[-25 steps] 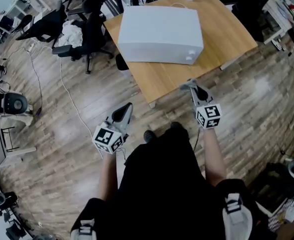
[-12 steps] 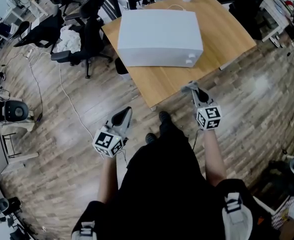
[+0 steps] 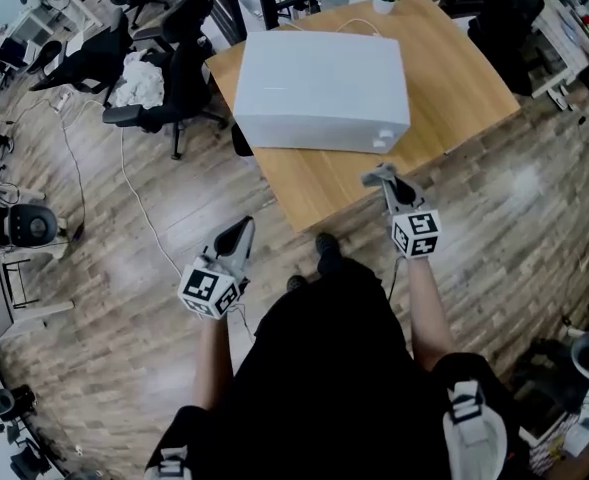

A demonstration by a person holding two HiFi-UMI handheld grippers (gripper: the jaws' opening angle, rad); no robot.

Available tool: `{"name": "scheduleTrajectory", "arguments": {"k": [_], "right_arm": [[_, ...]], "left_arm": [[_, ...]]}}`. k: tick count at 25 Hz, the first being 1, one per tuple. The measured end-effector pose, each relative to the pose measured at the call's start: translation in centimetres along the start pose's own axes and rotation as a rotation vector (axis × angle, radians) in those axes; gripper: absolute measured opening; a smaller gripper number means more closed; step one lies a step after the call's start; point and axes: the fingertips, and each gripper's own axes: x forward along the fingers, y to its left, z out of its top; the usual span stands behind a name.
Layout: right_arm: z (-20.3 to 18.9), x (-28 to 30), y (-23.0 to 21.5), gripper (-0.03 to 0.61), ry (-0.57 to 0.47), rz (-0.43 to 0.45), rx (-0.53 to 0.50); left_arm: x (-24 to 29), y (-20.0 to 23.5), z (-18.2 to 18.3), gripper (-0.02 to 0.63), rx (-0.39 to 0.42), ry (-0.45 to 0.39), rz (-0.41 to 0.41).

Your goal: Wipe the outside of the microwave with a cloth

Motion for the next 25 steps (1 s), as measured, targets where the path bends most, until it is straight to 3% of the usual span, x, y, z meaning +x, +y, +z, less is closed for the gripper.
{"name": "scheduleTrajectory", "arguments": {"k": [25], "right_arm": [[1.0,9.9,-4.4,0.017,0.013,0.145,-0.008]], "left_arm": [[5.7,1.1,1.2,0.002,-0.026,0.009,0.144]]}}
